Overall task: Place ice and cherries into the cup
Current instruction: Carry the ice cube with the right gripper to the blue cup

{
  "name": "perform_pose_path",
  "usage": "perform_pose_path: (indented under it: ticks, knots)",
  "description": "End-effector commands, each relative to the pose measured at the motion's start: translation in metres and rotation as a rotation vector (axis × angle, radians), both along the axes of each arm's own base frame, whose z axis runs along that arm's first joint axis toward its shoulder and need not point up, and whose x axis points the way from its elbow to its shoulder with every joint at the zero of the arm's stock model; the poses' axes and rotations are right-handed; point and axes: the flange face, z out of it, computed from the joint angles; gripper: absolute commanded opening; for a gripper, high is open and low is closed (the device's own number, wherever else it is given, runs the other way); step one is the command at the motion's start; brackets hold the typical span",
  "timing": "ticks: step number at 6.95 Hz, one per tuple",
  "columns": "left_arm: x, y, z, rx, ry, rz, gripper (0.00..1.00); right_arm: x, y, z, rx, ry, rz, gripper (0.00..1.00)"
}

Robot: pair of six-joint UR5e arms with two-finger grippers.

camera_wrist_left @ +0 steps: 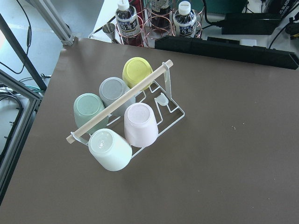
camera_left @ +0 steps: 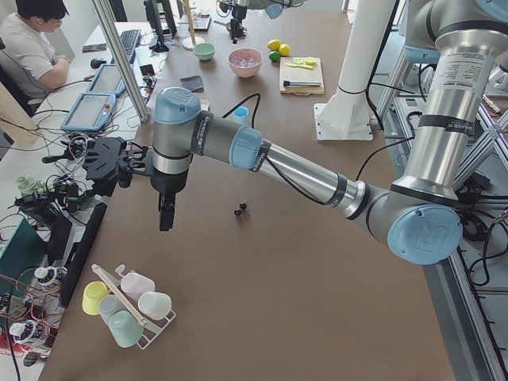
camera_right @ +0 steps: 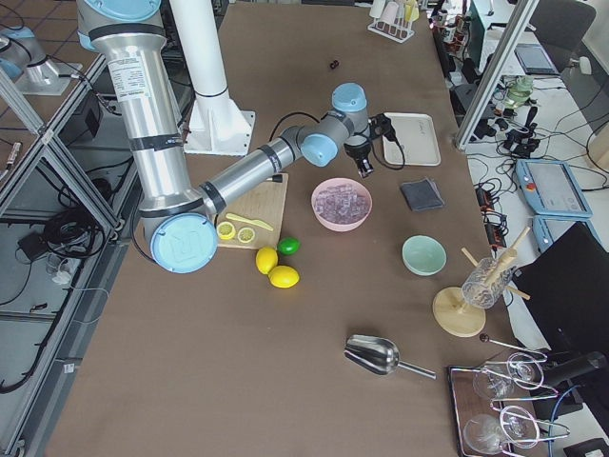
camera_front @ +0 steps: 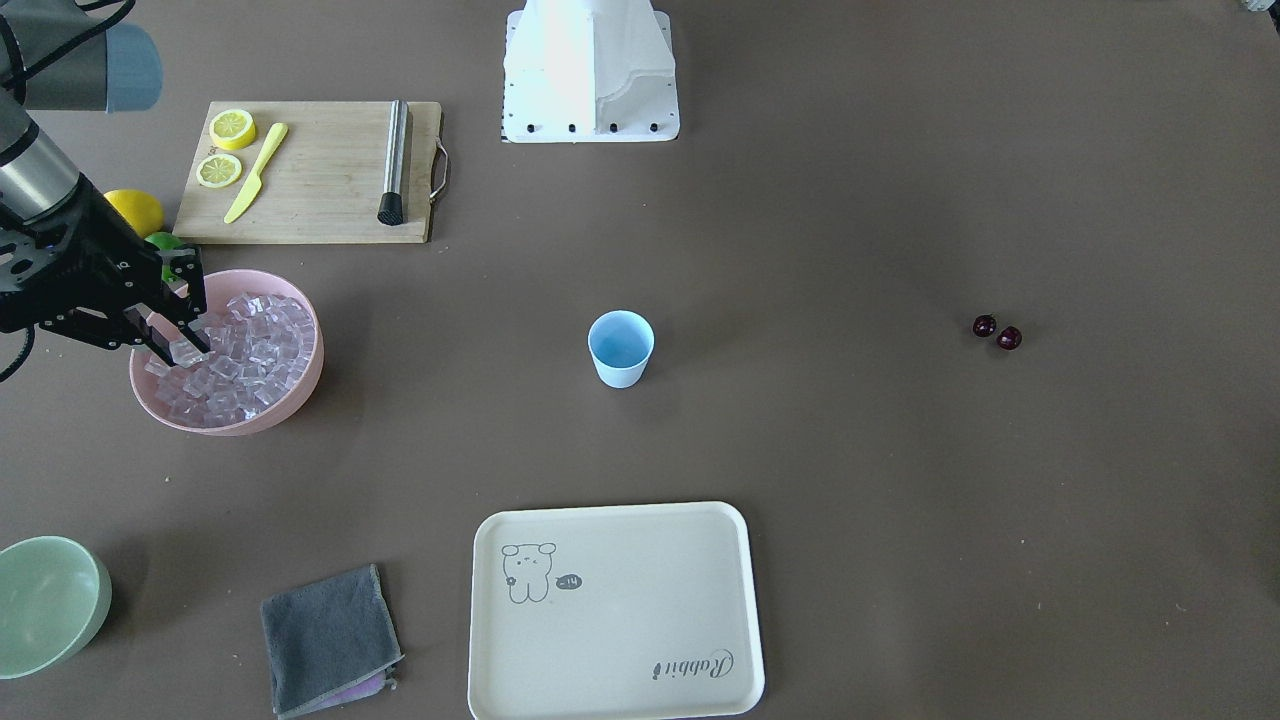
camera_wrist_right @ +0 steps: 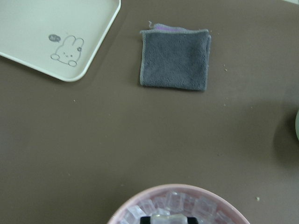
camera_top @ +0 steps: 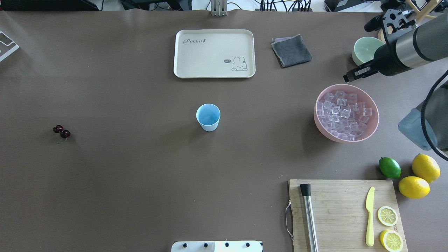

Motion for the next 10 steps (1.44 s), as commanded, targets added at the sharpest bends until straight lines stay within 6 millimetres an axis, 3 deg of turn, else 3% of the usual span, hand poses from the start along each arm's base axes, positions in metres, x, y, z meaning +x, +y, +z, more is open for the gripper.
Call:
perform_pose_path:
  ticks: [1, 2, 4, 7, 8, 9, 10]
  knots:
    - [0.011, -0.002, -0.001, 0.004, 0.005, 0.021, 0.98, -0.054, -0.008, -0.092, 0.016, -0.107, 0.064, 0.00]
    - [0.019, -0.001, 0.003, -0.004, 0.006, 0.036, 0.98, -0.091, -0.006, -0.118, 0.021, -0.123, 0.084, 0.00]
    - [0.033, -0.002, 0.005, -0.008, 0.006, 0.060, 0.98, -0.165, 0.030, -0.166, 0.041, -0.165, 0.135, 0.00]
    - [0.033, -0.001, 0.003, -0.003, 0.006, 0.060, 0.98, -0.259, 0.084, -0.181, 0.092, -0.139, 0.137, 0.00]
    - [0.034, -0.001, 0.004, -0.004, 0.006, 0.062, 0.98, -0.283, 0.079, -0.179, 0.085, -0.110, 0.128, 0.00]
    - [0.033, 0.000, 0.003, -0.001, 0.005, 0.061, 0.98, -0.307, 0.078, -0.189, 0.081, -0.103, 0.116, 0.00]
    - [0.034, 0.006, 0.010, -0.011, 0.006, 0.062, 0.98, -0.320, 0.073, -0.190, 0.074, -0.088, 0.113, 0.00]
